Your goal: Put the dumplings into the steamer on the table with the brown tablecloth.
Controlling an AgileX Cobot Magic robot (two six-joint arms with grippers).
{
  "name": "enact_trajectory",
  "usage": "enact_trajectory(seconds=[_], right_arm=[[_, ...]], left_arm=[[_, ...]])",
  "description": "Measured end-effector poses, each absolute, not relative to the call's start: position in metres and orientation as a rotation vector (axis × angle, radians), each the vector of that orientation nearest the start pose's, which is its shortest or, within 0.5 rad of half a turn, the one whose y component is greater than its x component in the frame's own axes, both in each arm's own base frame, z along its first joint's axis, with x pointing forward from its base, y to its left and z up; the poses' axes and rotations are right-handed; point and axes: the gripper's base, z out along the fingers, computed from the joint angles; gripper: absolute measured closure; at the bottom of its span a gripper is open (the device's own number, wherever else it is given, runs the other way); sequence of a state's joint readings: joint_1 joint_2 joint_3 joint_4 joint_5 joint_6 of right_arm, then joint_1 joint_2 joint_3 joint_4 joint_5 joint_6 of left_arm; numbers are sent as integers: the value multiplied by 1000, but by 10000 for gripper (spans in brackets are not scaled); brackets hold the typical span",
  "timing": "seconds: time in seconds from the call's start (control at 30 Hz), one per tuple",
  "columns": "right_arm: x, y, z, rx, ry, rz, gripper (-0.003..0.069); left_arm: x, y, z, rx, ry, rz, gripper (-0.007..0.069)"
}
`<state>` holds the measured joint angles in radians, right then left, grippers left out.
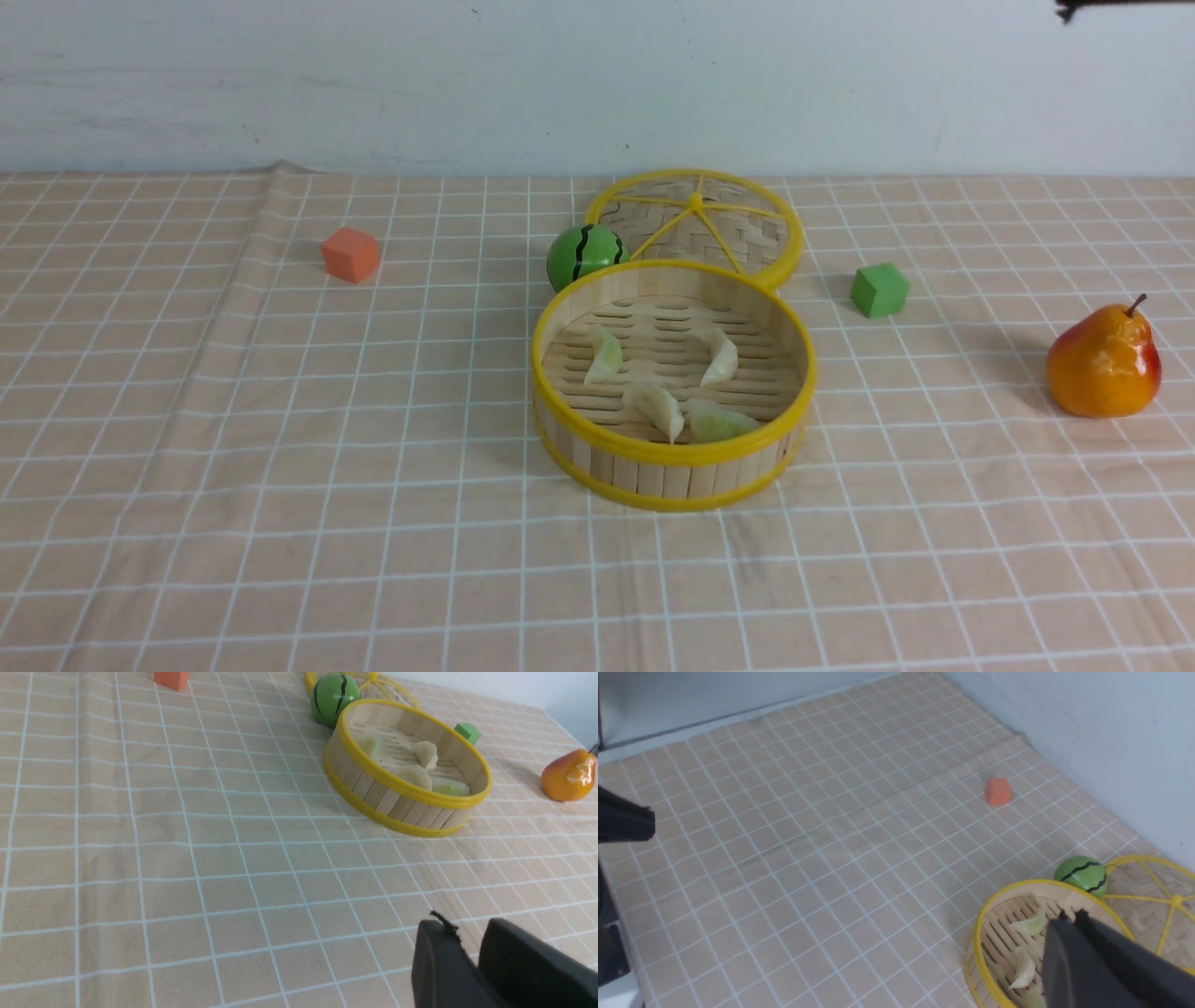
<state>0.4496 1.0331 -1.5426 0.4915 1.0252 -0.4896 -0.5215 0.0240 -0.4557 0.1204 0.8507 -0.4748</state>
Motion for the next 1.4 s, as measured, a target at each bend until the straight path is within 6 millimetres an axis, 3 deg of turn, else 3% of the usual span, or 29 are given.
enact_trajectory(seconds=[0.03,0.23,0.57,0.67,0.93,1.13,1.23,1.4], right_arm=[[128,102,513,-889,1727,555,662],[76,70,470,-726,1593,530,662],[44,55,426,-746,1625,533,659],[42,56,417,-777,1669,537,657],[42,56,414,-790,1685,531,654],[50,50,411,-787,1675,397,679],[60,48,398,-718,1678,348,679],[68,33,349,-415,1704,297,679]], left_arm=[[14,1,282,60,1934,-533,493],[15,1,281,61,1933,-534,484],[15,1,281,61,1933,-534,483],[15,1,281,61,1933,-534,483],[15,1,281,59,1933,-535,483],[15,1,281,59,1933,-535,482],[15,1,281,59,1933,-535,482],[15,1,281,59,1933,-535,482]])
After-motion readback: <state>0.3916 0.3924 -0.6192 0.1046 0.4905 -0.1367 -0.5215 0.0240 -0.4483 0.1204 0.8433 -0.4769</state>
